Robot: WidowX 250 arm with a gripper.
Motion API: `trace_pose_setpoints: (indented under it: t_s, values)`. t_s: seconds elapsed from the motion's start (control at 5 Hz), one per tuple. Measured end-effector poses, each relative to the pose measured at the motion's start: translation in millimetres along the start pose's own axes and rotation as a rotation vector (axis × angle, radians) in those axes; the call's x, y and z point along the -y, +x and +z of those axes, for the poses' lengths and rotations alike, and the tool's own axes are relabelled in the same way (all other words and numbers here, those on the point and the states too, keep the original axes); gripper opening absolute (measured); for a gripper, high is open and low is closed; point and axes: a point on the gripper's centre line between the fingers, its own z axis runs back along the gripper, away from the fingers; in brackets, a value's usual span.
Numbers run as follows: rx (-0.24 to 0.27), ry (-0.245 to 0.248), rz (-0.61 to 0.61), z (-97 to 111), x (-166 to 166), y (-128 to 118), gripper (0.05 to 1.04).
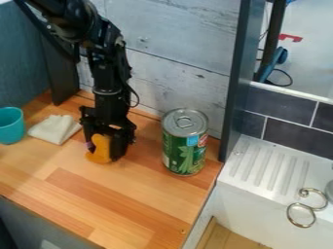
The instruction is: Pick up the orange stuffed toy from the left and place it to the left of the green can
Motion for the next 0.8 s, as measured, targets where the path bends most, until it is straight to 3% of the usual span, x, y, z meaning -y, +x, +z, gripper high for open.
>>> trace_pose_setpoints:
  t_s: [0.2, 0.4, 0.6, 0.8]
  values:
    - [0.051, -0.018, 0.059, 19, -6, -4, 1.013]
    - [0.131, 0.002, 0.140, 54, -20, -18, 1.008]
    - [0.174, 0.027, 0.139, 88, -27, -40, 1.005]
    - [0.184, 0.050, 0.123, 111, -39, -63, 1.004]
